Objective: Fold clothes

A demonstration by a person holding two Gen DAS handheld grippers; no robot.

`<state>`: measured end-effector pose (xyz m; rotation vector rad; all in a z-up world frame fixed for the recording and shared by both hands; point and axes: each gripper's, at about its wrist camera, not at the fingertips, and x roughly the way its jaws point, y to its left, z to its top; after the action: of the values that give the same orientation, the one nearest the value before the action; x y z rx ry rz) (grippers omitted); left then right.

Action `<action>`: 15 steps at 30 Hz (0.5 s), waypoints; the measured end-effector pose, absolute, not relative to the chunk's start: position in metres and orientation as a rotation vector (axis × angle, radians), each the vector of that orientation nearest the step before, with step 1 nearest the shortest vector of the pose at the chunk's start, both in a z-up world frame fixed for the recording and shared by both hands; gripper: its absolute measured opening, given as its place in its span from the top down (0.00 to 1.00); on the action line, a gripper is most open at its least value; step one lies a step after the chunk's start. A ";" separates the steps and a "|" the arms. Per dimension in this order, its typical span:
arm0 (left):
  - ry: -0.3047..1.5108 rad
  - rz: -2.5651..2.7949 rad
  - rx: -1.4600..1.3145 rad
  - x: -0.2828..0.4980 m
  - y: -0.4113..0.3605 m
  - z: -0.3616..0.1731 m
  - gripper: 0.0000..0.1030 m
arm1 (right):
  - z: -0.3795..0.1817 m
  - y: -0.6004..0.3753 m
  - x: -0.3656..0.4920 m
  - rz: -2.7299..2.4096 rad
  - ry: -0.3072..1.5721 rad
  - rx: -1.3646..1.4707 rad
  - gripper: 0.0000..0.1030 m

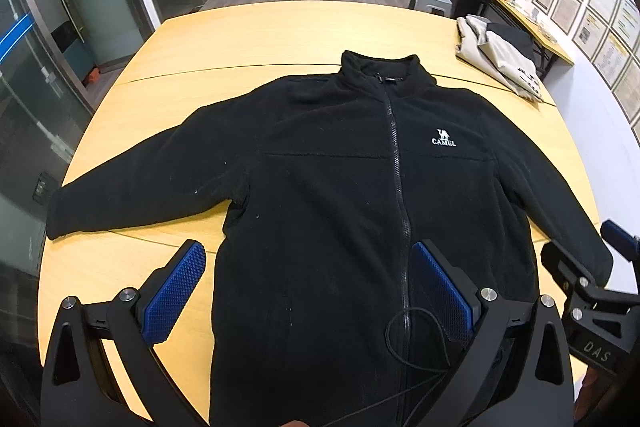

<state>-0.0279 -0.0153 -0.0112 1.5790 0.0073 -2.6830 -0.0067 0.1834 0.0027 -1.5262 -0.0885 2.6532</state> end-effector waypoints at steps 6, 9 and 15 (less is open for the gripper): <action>0.020 -2.699 1.579 -0.043 -0.012 -0.023 0.00 | -0.011 0.191 -0.022 2.648 -0.072 -1.538 0.00; 0.052 -2.714 1.585 -0.047 -0.009 -0.028 0.00 | -0.017 0.197 -0.028 2.654 -0.055 -1.543 0.00; 0.092 -2.767 1.597 -0.048 0.014 -0.031 0.00 | -0.028 0.259 -0.026 2.664 0.204 -1.470 0.00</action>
<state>-0.0484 0.0137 -0.0309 1.5967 0.0921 -2.7666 -0.0260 0.2593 -0.0276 -1.4705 0.2035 2.6640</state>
